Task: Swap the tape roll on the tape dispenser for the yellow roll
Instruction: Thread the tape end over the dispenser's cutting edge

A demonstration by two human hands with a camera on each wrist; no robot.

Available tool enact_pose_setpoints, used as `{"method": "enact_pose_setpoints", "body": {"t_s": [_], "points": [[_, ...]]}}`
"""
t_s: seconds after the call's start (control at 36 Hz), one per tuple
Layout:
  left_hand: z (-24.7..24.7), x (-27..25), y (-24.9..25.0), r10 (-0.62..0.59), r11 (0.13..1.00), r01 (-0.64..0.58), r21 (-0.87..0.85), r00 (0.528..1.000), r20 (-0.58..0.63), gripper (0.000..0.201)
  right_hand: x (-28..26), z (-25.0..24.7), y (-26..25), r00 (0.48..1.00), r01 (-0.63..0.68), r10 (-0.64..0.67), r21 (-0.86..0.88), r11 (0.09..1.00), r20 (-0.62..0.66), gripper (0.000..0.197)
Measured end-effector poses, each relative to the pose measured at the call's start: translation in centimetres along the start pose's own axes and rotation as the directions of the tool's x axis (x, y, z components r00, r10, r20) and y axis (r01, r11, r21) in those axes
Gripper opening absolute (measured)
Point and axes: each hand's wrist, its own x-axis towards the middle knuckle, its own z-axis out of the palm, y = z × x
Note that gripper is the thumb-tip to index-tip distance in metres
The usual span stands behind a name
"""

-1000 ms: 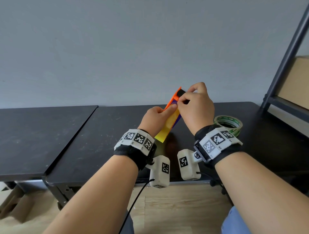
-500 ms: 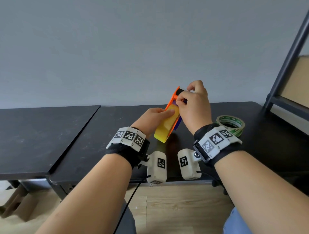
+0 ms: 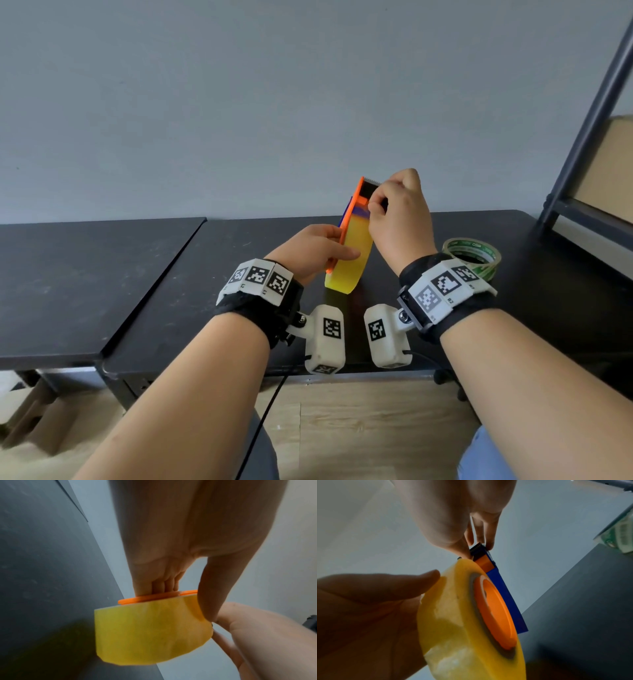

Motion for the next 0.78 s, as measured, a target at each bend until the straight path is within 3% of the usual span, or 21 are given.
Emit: {"method": "enact_pose_setpoints", "body": {"t_s": [0.25,0.47,0.67,0.78], "points": [[-0.1,0.6,-0.4,0.015,0.997,-0.021,-0.071,0.997,-0.076,0.016,-0.1,-0.2,-0.2,0.986,0.166,-0.167,-0.076,0.983,0.003,0.011],[0.0,0.7,-0.5,0.008,0.998,-0.012,-0.062,0.998,-0.065,0.02,-0.2,-1.0,-0.9,0.967,-0.153,0.122,0.126,0.98,0.223,0.02],[0.2,0.9,-0.4,0.006,1.0,-0.008,-0.03,0.998,-0.059,0.026,0.1,-1.6,-0.9,0.97,-0.115,0.084,0.128,0.985,0.228,0.02],[0.4,0.8,-0.4,0.01,1.0,-0.01,-0.012,0.998,-0.057,0.028,0.2,-2.0,-1.0,0.96,-0.159,0.112,0.169,0.973,0.257,0.02]]}}
